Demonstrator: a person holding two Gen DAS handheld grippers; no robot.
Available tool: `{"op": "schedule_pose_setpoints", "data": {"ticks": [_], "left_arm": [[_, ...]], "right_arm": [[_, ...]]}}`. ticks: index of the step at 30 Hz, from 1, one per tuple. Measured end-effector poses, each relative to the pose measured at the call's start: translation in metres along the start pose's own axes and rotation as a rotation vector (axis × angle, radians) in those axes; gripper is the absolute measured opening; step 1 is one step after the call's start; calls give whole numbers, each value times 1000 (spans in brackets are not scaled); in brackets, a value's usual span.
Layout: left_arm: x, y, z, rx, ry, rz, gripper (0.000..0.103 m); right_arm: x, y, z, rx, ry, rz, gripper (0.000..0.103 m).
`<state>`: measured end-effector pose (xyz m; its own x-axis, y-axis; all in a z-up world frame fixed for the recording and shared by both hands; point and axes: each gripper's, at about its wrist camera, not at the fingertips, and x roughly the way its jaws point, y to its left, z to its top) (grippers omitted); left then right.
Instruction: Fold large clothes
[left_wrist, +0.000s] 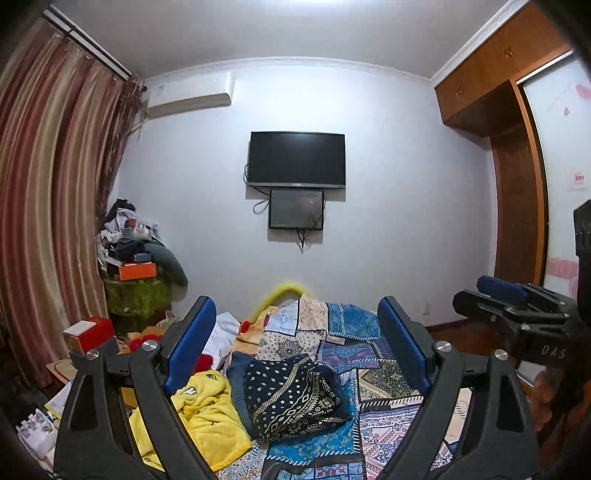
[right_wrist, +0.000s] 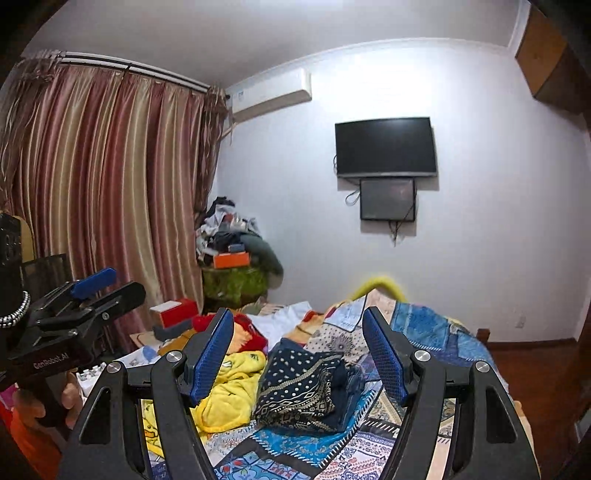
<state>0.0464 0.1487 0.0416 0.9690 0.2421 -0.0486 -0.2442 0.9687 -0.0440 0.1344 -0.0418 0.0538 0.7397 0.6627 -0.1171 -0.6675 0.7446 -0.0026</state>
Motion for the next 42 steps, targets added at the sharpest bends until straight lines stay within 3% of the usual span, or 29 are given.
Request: {"op": "schedule_pose_setpoints", "data": {"ticks": [5,9,13,17,22,42], "left_arm": [[-9,-2,-9,15,-9,26,90],[-6,-4,-14,22,8,21,90],[-6,-5,-17,14,18,24,97],[-3,-4,-19,7,29,25,101],[2,-2,-23,-6,49,28,103],[9,1,-32,-10,67,18,103]], "right_arm": [[-10,7,-7,17,12,19,70],[-6,11,-11,0,37,-21,71],[-9,9,-15,12,29,-31,95],[-12,12,-18,-6,3,-84,103],[-10,10,-19,-8,11,-120,103],[-6,8,-18,11,23,-128,103]]}}
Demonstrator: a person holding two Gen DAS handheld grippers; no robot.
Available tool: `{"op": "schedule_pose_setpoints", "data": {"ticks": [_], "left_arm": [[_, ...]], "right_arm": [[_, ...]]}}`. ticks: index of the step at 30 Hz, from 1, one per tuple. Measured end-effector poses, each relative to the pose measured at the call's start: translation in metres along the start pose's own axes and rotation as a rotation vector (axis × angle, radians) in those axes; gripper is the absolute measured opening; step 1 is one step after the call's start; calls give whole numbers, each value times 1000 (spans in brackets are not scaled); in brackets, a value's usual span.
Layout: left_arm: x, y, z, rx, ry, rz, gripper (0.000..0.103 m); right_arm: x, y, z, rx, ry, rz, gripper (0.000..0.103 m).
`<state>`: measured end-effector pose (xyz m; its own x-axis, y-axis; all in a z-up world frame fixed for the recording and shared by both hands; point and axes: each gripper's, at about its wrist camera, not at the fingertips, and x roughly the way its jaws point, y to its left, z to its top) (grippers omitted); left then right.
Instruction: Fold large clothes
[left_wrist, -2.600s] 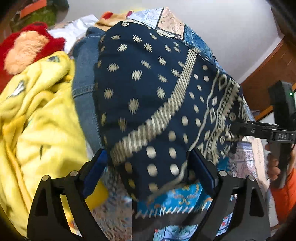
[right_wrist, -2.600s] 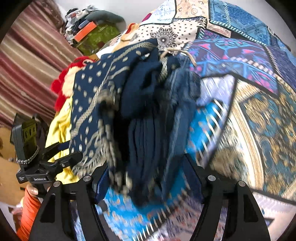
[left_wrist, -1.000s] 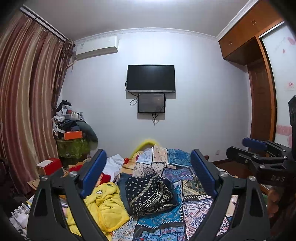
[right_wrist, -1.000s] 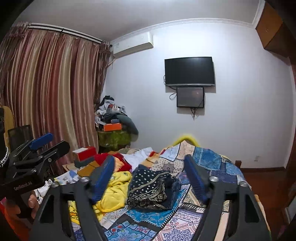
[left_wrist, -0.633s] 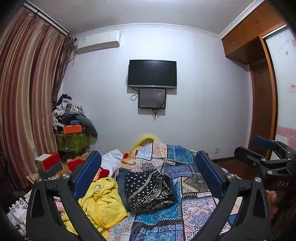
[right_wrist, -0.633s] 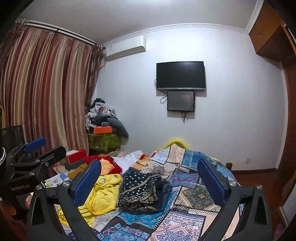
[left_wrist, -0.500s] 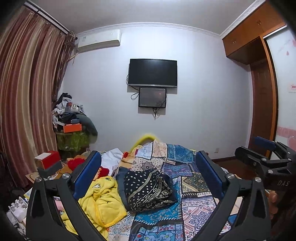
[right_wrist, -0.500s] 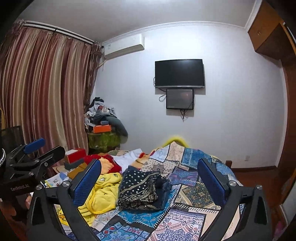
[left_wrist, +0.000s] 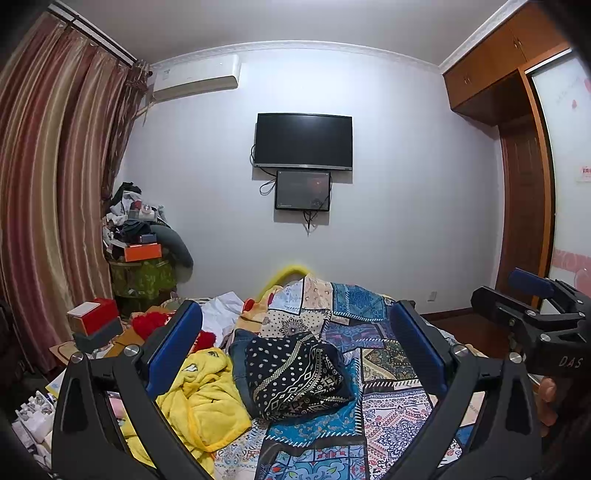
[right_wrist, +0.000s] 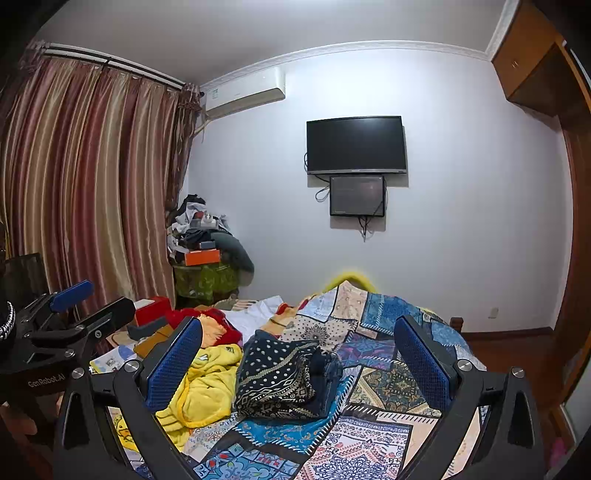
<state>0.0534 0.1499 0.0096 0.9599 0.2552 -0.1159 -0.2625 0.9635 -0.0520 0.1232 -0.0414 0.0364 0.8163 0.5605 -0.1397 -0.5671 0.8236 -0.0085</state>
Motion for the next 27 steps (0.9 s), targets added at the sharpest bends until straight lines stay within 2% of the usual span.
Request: {"op": "schedule_pose_setpoints", "data": {"ticks": [27], "left_arm": [[4,4,-1,0,19,-60,103]], "right_arm": [[2,-1,-4,15,-14,-14,103]]}}
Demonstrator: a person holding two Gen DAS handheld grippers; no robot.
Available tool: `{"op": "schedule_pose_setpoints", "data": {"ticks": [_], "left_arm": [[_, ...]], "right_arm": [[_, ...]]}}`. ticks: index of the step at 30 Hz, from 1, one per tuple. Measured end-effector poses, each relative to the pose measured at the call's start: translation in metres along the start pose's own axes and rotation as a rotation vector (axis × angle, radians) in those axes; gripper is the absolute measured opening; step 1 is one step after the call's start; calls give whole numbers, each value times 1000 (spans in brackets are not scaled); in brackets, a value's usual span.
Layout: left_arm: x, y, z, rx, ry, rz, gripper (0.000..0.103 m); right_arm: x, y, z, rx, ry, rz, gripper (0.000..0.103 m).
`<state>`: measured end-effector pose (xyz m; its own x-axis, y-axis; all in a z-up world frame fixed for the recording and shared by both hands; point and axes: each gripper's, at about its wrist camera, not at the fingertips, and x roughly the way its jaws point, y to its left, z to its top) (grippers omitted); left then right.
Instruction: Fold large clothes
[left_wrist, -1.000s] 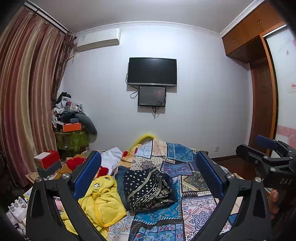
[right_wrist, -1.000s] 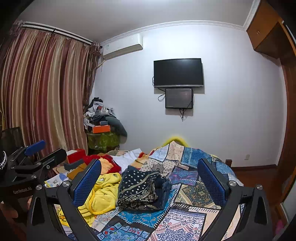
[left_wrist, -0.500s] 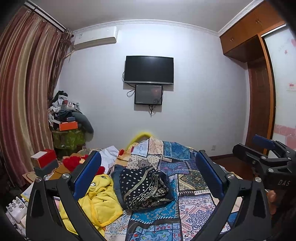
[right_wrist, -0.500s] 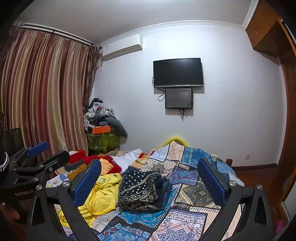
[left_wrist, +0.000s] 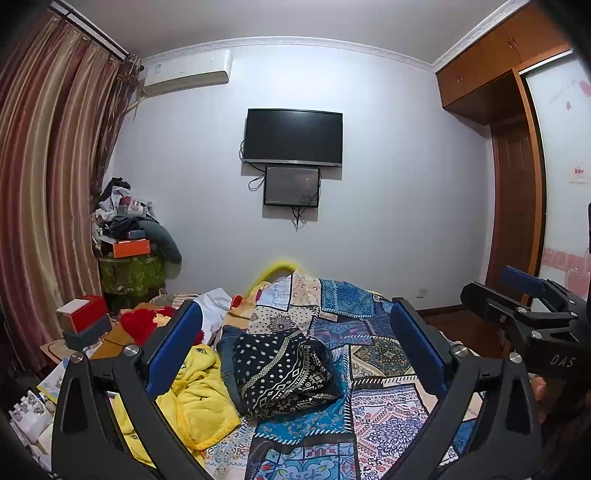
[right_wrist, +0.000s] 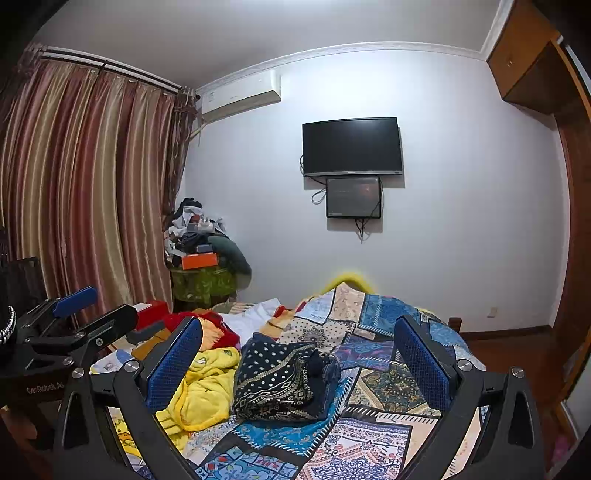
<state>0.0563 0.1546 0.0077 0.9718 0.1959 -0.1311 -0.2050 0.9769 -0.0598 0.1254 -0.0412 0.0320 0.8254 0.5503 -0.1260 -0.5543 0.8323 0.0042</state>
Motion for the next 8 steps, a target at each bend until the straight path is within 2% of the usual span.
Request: {"op": "schedule_pose_setpoints", "data": {"ticks": [8], "left_arm": [[1,0,0,1,5,-8,103]], "right_arm": [[1,0,-1,2,3,-2,103]]}}
